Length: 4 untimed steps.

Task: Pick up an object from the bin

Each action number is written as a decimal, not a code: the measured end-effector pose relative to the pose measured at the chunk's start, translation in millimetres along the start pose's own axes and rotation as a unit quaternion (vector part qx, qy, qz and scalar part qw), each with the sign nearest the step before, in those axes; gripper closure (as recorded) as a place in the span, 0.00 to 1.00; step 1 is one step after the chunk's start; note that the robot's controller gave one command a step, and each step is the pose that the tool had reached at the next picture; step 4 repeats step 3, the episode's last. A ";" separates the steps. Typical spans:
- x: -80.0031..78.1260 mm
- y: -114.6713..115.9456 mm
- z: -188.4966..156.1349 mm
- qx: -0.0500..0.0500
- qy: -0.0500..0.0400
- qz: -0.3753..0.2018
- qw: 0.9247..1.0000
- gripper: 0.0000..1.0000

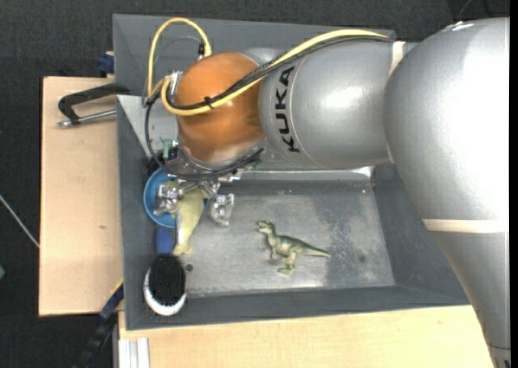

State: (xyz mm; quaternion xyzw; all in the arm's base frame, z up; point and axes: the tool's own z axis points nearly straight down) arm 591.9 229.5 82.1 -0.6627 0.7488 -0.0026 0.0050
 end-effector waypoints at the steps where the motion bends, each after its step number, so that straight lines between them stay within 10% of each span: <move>1: -1.1 1.3 0.4 -0.002 -0.001 0.000 1.000 1.00; 4: -5.3 -2.6 -74.2 0.000 -0.003 0.003 1.000 1.00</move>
Offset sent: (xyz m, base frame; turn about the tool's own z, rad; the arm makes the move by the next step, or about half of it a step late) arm 0.0000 0.0000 0.0000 0.0000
